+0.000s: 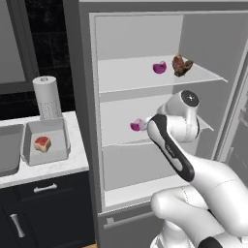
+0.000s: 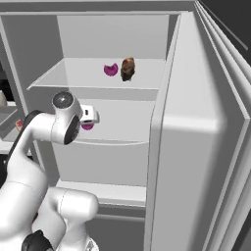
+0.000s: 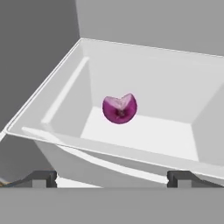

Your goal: Place one onion and one steak in each tupperware on the nearby counter, to pack two identical lunches.

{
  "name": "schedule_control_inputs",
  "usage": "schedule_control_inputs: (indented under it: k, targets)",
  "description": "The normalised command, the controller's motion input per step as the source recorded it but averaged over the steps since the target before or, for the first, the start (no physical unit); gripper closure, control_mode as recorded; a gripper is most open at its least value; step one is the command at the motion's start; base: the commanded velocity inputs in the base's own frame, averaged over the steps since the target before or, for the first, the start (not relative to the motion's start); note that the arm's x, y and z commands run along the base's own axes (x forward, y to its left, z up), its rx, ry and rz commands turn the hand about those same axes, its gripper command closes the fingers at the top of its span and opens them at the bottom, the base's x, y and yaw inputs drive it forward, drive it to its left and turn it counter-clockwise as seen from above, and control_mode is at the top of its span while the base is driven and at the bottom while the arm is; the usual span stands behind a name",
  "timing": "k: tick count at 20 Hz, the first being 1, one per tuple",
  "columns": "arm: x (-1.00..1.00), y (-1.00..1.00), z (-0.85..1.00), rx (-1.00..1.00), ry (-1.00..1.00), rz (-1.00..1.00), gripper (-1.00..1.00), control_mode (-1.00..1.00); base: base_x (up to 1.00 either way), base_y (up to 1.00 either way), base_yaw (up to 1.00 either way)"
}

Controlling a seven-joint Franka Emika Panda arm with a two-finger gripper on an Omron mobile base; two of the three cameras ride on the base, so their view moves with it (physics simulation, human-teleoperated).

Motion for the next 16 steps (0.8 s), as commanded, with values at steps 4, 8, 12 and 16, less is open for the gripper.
schedule_control_inputs:
  k: [4,8,12,16]
  targets:
    - [0.28,0.23,-0.26,0.00,-0.05,0.00,-1.00,-1.00,0.00,0.00,0.00]
    - [0.36,0.07,-0.06,0.00,-0.02,0.00,-1.00,-1.00,0.00,0.00,0.00]
    - [0.43,0.00,0.04,0.00,0.03,0.00,-1.00,-1.00,0.00,0.00,0.00]
    - [0.38,0.00,0.00,0.00,0.00,0.00,-1.00,-1.00,0.00,0.00,0.00]
